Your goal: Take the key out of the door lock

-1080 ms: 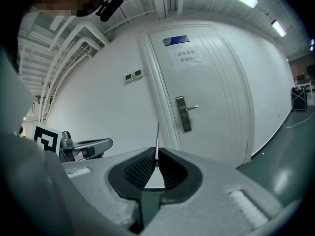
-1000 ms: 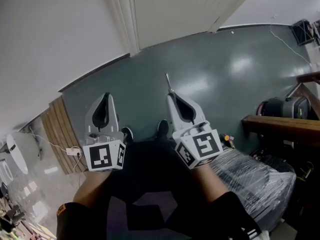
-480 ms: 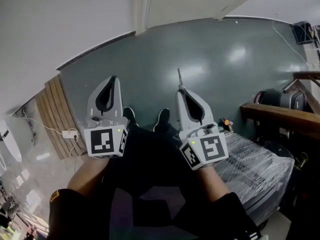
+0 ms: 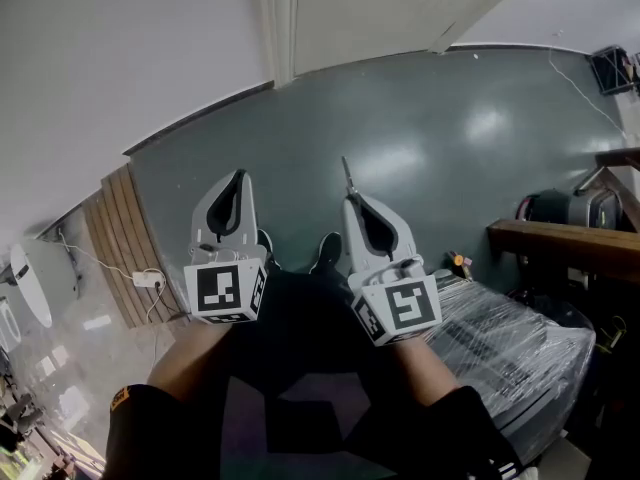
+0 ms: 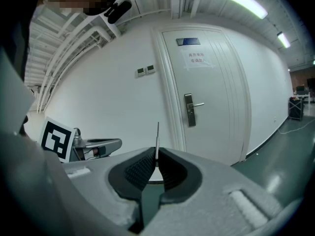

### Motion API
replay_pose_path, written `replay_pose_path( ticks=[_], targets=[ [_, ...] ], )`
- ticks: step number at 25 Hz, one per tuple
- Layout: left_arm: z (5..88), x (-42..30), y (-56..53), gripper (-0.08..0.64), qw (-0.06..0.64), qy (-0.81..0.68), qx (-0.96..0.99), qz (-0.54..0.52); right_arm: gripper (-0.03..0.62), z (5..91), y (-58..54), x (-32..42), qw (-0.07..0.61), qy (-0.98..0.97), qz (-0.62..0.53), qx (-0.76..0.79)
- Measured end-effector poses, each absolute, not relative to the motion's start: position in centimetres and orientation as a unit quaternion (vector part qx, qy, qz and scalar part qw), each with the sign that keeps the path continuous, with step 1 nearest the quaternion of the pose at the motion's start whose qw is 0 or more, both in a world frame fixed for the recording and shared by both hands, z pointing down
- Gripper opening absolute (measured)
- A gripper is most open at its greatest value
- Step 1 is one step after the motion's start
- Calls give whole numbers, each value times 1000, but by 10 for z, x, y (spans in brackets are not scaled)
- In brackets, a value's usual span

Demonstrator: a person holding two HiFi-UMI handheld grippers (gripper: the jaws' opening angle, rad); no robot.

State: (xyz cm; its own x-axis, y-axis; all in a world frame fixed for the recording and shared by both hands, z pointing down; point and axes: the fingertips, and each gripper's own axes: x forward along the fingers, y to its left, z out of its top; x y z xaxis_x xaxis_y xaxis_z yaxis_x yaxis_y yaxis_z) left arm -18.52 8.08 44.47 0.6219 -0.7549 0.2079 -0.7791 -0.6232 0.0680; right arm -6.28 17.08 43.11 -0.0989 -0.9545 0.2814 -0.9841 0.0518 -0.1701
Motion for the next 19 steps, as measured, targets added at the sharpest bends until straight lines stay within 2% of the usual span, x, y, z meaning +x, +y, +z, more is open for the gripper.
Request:
replay_pose_path(
  ticks=[8, 19],
  targets=[
    [444, -173, 84, 18, 71, -418, 902, 79, 14, 439, 173, -43, 44, -708, 166, 685],
    [444, -180, 85, 18, 73, -406, 908, 71, 14, 437, 169, -59, 47, -707, 166, 686]
  ],
)
